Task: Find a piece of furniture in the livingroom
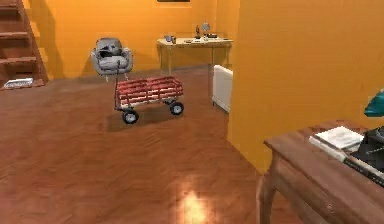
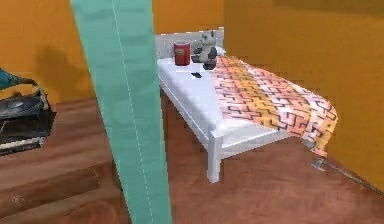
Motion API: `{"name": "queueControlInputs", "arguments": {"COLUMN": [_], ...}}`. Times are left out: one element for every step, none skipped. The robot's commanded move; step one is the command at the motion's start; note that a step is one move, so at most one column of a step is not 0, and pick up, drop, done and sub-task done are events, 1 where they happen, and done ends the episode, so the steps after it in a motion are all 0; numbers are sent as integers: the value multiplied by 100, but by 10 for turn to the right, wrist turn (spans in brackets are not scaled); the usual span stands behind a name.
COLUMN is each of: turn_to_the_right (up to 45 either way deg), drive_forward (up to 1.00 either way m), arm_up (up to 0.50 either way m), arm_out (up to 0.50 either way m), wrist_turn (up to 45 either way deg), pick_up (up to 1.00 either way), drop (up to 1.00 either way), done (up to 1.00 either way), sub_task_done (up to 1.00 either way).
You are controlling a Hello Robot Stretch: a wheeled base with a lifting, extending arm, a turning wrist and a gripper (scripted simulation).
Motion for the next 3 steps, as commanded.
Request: {"name": "queueControlInputs", "arguments": {"turn_to_the_right": [0, 120, 0], "drive_forward": [90, 0, 90], "arm_up": [0, 0, 0], "arm_out": [0, 0, 0], "wrist_turn": [0, 0, 0], "pick_up": [0, 0, 0], "drop": [0, 0, 0], "done": [0, 0, 0], "sub_task_done": [0, 0, 0]}}
